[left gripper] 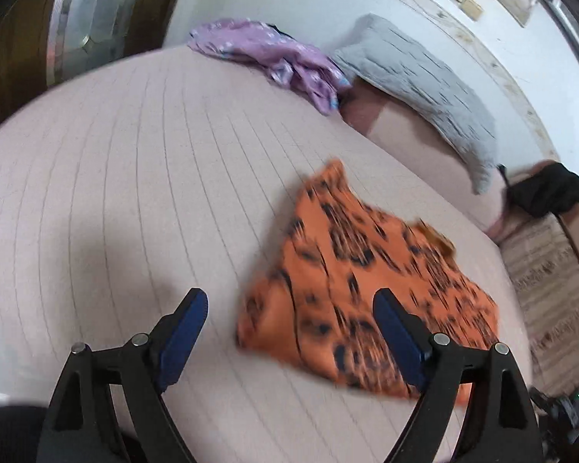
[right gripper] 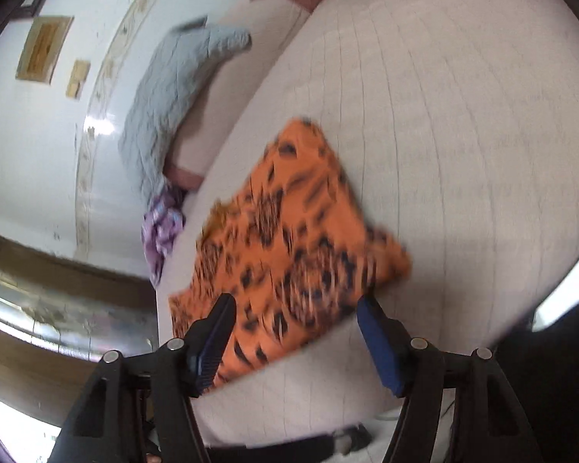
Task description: Fold small clothes
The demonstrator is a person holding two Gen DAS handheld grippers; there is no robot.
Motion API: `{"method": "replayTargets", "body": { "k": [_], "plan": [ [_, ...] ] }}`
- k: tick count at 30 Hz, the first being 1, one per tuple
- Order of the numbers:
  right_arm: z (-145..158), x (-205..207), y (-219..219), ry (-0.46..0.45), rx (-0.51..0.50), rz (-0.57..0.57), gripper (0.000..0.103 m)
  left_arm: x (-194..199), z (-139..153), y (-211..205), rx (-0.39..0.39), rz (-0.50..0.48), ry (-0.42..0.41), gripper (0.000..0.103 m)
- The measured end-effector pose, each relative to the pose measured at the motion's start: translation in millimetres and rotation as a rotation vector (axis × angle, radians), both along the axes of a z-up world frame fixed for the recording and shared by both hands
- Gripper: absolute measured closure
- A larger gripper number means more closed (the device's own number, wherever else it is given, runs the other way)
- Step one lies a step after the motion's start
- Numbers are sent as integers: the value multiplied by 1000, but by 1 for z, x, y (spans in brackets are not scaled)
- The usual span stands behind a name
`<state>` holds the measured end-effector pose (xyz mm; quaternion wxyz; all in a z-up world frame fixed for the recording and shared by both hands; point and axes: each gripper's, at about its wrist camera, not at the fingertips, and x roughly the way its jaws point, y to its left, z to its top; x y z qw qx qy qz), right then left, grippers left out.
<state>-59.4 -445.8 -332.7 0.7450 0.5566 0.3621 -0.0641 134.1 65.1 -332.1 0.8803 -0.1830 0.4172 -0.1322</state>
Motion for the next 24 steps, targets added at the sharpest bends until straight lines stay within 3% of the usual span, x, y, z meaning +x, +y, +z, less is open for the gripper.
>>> {"method": "replayTargets", "body": {
  "k": [4, 8, 15, 16, 17, 18, 19, 20, 24],
  "plan": [
    [-22, 6, 13, 32, 58, 21, 34, -9, -18, -7, -48, -55, 96, 15],
    [-44, 19, 14, 37, 112, -18, 33, 16, -36, -9, -103, -14, 192, 15],
    [-55, 34, -2, -82, 193, -147, 32, 45, -34, -2, -192, 123, 163, 17],
    [-54, 39, -2, -87, 177, -145, 35, 47, -33, -3, -192, 129, 155, 23],
    [-52, 45, -1, -80, 139, -139, 41, 49, -33, -6, -184, 123, 148, 48],
    [-51, 50, 0, -70, 113, -138, 47, 50, -33, -10, -147, 114, 154, 64],
    [-51, 53, 0, -52, 78, -137, 65, 50, -35, -13, -99, 108, 149, 66],
    [-51, 55, 0, -31, 54, -133, 73, 48, -35, -14, -86, 98, 138, 72],
    [-46, 57, 1, -28, 5, -117, 75, 36, -19, -4, -105, 61, 62, 82]
  ]
}}
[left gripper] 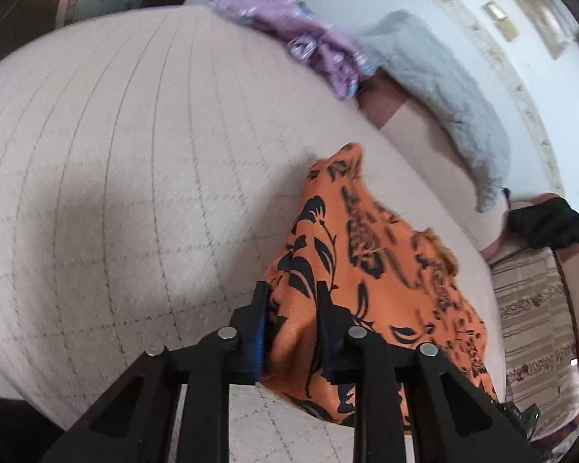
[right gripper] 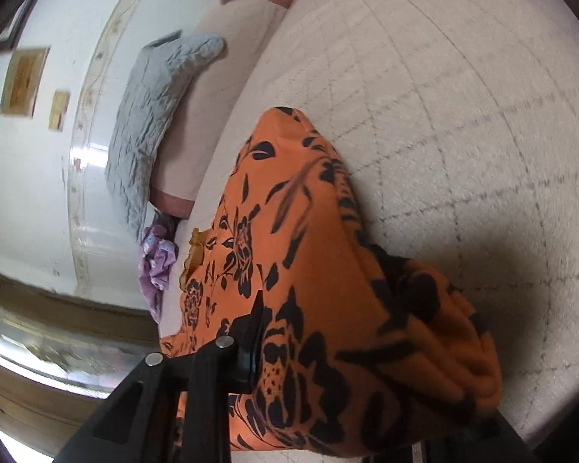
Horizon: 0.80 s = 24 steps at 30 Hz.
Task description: Fold small clothes
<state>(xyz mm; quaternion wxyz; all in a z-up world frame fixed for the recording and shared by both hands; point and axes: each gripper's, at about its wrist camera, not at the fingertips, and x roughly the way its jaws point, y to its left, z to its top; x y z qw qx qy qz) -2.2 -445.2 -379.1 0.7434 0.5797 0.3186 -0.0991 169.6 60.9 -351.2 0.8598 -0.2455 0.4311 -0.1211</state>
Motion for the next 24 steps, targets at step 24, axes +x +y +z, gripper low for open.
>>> {"method": "replayTargets", "body": {
  "k": [24],
  "plan": [
    [111, 40, 44, -67, -356, 154, 76, -9, 34, 31, 228, 52, -63, 63]
  ]
}}
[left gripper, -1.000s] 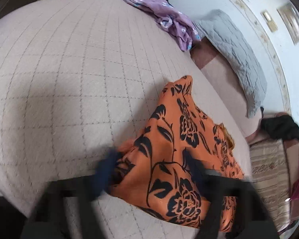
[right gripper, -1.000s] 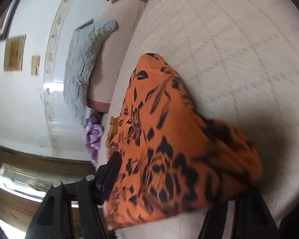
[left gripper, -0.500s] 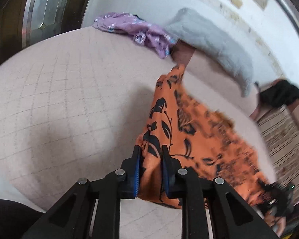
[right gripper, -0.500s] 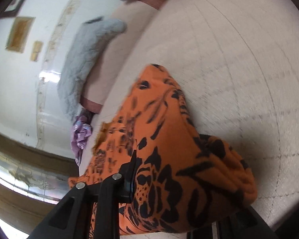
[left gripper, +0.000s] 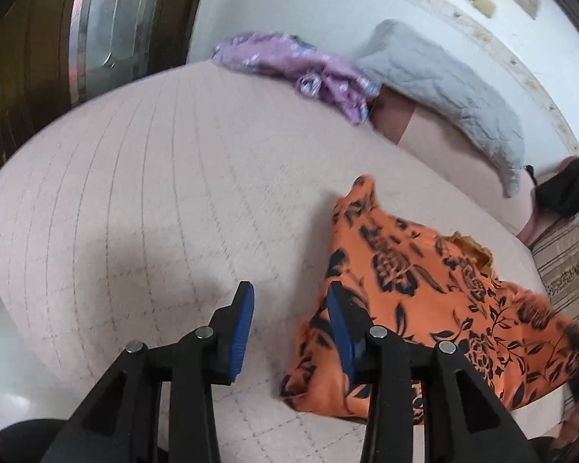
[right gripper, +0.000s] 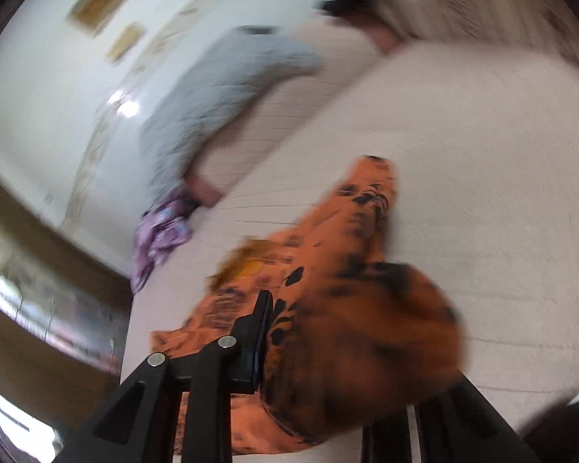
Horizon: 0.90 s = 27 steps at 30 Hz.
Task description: Fold small clothes
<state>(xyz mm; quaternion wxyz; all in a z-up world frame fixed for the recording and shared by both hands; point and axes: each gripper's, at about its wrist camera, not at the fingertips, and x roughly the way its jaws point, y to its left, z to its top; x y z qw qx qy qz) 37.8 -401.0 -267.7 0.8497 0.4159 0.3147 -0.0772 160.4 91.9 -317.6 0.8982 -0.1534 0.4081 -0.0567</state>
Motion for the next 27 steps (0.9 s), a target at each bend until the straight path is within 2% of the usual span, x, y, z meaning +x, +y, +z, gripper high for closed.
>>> {"method": "replayTargets", "body": {
  "k": [2, 5, 8, 9, 11, 15, 18, 21, 27],
  "plan": [
    [30, 19, 29, -31, -33, 73, 77, 1, 4, 12, -20, 45, -3, 63],
    [55, 46, 80, -56, -64, 166, 77, -7, 11, 33, -8, 136, -39, 63],
    [60, 70, 135, -46, -65, 249, 77, -15, 16, 50, 50, 218, -67, 63],
    [57, 76, 150, -38, -67, 268, 77, -17, 16, 55, 95, 245, -69, 63],
    [42, 92, 187, -3, -58, 319, 77, -19, 13, 64, 127, 260, -66, 63],
    [-8, 114, 242, 79, 54, 404, 77, -21, 10, 78, 163, 294, -67, 63],
    [-29, 118, 271, 100, 50, 444, 76, -23, 7, 85, 159, 303, -65, 63],
    [-27, 119, 276, 75, 65, 455, 76, -27, 8, 88, 129, 301, -80, 63],
    [-41, 108, 259, 50, 98, 561, 64, -31, 18, 80, 76, 251, -129, 60]
  ]
}}
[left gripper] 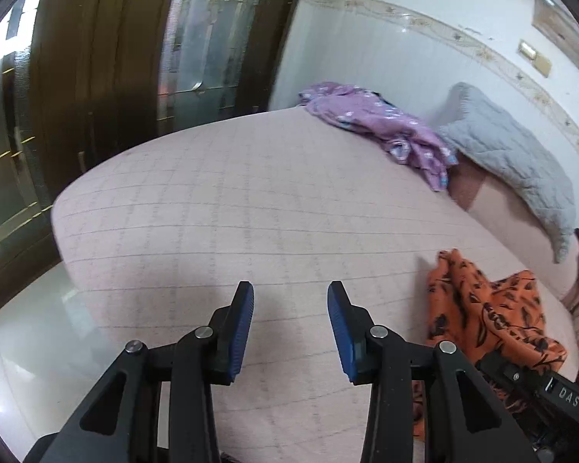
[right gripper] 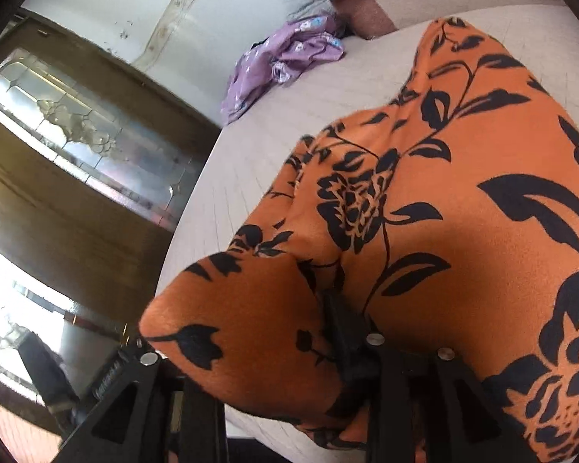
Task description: Fold small clothes
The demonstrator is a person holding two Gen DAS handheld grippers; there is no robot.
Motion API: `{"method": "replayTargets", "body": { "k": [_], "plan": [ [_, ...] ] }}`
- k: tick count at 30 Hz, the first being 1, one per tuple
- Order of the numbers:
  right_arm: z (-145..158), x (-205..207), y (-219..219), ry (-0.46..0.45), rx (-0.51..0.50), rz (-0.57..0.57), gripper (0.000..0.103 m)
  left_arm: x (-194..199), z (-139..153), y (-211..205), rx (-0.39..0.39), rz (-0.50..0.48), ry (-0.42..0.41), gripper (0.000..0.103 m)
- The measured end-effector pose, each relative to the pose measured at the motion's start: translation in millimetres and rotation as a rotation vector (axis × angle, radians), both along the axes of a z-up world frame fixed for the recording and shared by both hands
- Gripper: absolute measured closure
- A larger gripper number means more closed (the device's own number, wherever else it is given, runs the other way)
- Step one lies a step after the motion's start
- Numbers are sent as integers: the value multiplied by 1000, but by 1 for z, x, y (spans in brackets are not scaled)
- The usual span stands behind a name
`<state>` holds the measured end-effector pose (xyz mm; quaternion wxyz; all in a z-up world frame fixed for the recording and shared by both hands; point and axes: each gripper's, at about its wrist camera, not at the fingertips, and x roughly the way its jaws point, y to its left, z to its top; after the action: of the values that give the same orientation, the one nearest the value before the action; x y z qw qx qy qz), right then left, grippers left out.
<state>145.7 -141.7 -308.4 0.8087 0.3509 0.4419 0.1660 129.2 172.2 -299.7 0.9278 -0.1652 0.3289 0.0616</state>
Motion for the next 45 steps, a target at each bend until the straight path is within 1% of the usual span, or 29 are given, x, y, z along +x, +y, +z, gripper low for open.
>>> {"method": "replayTargets", "body": {
  "k": [2, 4, 5, 7, 8, 9, 10, 11, 13, 14, 15, 16, 18, 19, 21, 22, 23, 24, 27, 30, 31, 32, 33, 35, 37, 39, 40, 43, 45],
  "plan": [
    [4, -6, -10, -16, 49, 51, 38, -1, 3, -6, 1, -26, -21, 58],
    [15, -21, -18, -34, 108, 130, 31, -3, 9, -14, -8, -66, -59, 56],
    [21, -33, -25, -47, 119, 155, 30, -4, 12, -17, -9, -80, -78, 53],
    [31, -46, -38, -81, 131, 194, 30, -8, 20, -27, 1, -109, -124, 51],
    [35, -55, -49, -104, 112, 175, 30, -9, 23, -31, -5, -125, -143, 51],
    [38, -61, -63, -118, 71, 123, 30, -13, 27, -38, -14, -156, -173, 50],
    [37, -67, -79, -123, 38, 72, 33, -14, 29, -43, -10, -176, -192, 50],
    [35, -69, -90, -121, 27, 37, 40, -17, 31, -51, 2, -202, -207, 49],
    [29, -71, -109, -108, 21, -16, 50, -20, 32, -69, 35, -264, -224, 47],
    [23, -71, -116, -98, 14, -42, 56, -20, 31, -78, 55, -291, -223, 47],
    [20, -71, -117, -94, 8, -45, 59, -18, 27, -90, 92, -316, -208, 47],
    [15, -72, -118, -88, -6, -43, 63, -15, 21, -98, 125, -328, -183, 47],
    [-7, -65, -113, -20, -32, -29, 69, -1, 4, -113, 197, -340, -78, 47],
    [-12, -66, -113, -2, -30, -34, 76, 8, -7, -118, 231, -336, -6, 47],
    [-12, -66, -118, 0, -10, -35, 77, 25, -28, -119, 268, -310, 114, 45],
    [-10, -64, -121, 8, 3, -27, 77, 30, -32, -113, 233, -300, 137, 44],
    [-7, -59, -126, 13, 19, -22, 77, 32, -31, -109, 198, -293, 134, 44],
    [-2, -54, -129, 6, 19, -26, 77, 34, -29, -108, 186, -295, 133, 43],
    [16, -27, -137, -21, -18, -54, 73, 34, -31, -115, 241, -295, 123, 43],
    [22, 8, -143, -16, -49, -110, 73, 35, -30, -118, 246, -298, 120, 43],
    [18, 21, -145, 3, -58, -129, 73, 37, -30, -117, 235, -300, 122, 42],
    [6, 42, -145, 51, -68, -142, 74, 38, -30, -116, 225, -300, 126, 39],
    [-5, 54, -144, 96, -80, -137, 74, 39, -32, -115, 219, -298, 129, 35],
    [-29, 73, -141, 185, -105, -122, 74, 38, -37, -113, 224, -297, 130, 33],
    [-27, 77, -143, 189, -98, -135, 74, 34, -37, -112, 227, -297, 121, 32],
    [-15, 80, -142, 190, -127, -136, 73, 34, -38, -110, 216, -295, 128, 30],
    [-6, 80, -139, 171, -135, -137, 73, 34, -38, -109, 211, -291, 131, 29],
    [13, 87, -122, 104, -112, -89, 73, 34, -38, -108, 205, -277, 137, 28],
    [20, 97, -99, 83, -98, -31, 73, 33, -38, -111, 233, -275, 128, 28]
  ]
}}
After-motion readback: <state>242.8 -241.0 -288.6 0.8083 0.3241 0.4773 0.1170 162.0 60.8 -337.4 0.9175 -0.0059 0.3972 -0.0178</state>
